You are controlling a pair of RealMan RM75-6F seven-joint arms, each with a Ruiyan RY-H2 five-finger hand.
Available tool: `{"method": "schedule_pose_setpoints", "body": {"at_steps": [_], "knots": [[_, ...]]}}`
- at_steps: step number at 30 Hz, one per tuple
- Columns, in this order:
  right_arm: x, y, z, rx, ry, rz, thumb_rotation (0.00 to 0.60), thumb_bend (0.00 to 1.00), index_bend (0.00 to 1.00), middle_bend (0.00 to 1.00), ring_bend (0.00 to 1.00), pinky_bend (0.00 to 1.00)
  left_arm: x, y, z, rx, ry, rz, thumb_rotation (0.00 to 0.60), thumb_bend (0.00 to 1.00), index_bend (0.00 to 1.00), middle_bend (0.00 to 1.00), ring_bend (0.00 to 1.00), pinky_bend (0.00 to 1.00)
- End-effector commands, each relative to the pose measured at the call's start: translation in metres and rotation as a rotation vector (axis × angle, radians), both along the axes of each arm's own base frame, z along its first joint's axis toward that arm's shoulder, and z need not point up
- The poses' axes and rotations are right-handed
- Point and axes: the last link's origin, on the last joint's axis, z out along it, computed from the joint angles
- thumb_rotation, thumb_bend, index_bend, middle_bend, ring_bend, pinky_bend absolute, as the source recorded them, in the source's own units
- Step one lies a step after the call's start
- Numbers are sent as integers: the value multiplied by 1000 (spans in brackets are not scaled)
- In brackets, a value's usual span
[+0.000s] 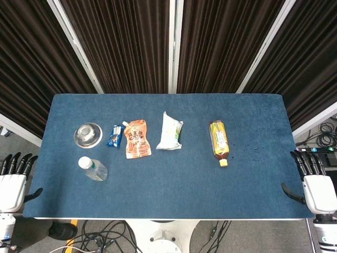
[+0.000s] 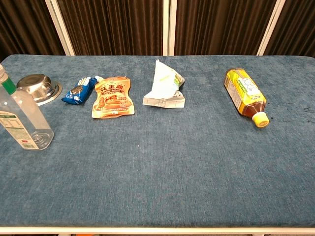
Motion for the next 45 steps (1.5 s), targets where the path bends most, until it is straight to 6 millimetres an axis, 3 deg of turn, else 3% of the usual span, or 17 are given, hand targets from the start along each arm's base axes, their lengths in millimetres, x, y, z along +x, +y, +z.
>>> {"method": "schedule_pose_setpoints", "body": {"at_steps": [1,12,18,30,37,45], "knots": [[0,0,0,3,-2,0,600,184,56,62,0,0,-1,1,-2,-4,15,8,600,58,167,132,28,59],[14,-5,13,-17,7,68,600,185,56,62,0,0,7,7,-5,-51,-103,-18,600,58,167,132,28,62],[29,-10,24,-27,28,118,600,185,56,62,0,0,9,32,-17,-172,-313,-54,600,58,167,132,29,67],[36,-3,26,-23,32,123,600,186,56,62,0,0,-5,87,-79,-415,-706,-3,600,58,159,132,29,98],[37,0,24,-24,33,109,600,185,56,62,0,0,-7,96,-112,-488,-878,14,600,58,150,132,28,99],[40,1,21,-28,40,103,600,186,56,62,0,0,-18,96,-136,-499,-996,34,600,58,150,119,70,121]]}}
